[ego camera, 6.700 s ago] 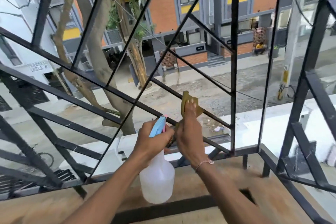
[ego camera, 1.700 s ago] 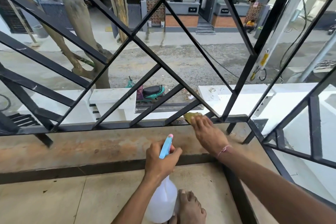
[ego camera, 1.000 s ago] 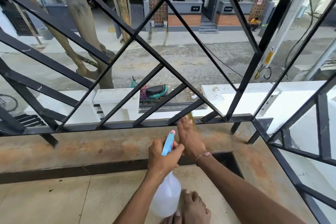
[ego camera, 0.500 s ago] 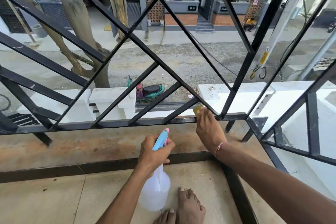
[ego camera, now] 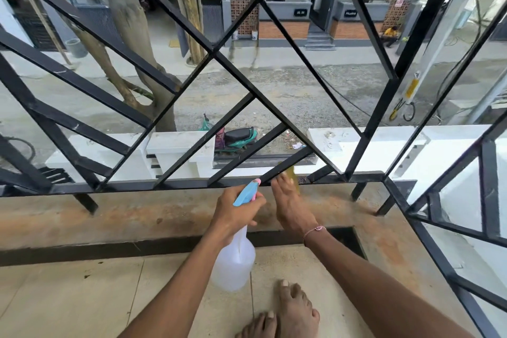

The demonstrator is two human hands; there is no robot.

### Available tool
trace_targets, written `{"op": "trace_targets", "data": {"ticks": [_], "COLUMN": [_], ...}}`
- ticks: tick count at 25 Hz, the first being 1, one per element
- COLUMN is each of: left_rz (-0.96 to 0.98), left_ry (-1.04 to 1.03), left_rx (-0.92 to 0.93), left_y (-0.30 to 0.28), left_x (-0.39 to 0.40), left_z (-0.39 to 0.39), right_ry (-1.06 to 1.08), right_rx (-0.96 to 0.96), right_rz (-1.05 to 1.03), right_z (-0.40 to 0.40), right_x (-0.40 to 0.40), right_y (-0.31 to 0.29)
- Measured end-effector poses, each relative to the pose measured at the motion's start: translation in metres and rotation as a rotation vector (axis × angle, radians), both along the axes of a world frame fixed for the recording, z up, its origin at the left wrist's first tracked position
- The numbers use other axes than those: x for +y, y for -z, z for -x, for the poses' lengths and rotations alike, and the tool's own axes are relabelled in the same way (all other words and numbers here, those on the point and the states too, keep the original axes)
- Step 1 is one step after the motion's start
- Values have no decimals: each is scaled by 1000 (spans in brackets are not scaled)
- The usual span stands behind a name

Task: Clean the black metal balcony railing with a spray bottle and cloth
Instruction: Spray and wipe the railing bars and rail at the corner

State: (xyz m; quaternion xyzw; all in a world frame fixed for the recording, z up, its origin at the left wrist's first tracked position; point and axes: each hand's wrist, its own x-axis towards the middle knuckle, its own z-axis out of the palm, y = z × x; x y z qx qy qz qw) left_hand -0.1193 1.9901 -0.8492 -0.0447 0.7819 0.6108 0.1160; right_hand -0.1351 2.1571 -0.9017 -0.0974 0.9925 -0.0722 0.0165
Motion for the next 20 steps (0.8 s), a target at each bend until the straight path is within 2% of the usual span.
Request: {"op": "trace_targets", "data": {"ticks": [2, 6, 10, 13, 15, 17, 20], "left_rz": [9, 32, 87, 99, 86, 56, 58], "left_ry": [-12, -38, -38, -77, -89, -93, -83], "left_rx": [10, 34, 8, -21, -48, -56, -34], "left_y": [2, 11, 21, 24, 24, 22, 19], "left_x": [-4, -13, -27, -34, -36, -38, -39], "left_z": [2, 5, 0, -3, 0, 6, 11], "right_ry": [2, 361, 634, 699, 684, 679, 579], "right_rx": [-6, 158, 14, -90, -98, -14, 324], "right_rz": [212, 733, 1180, 1460, 1509, 1376, 1048], "right_z": [-3, -22, -30, -34, -35, -34, -18], "right_x": [2, -5, -21, -31, -35, -42, -56], "right_y": [-11, -38, -42, -52, -63, -70, -66]}}
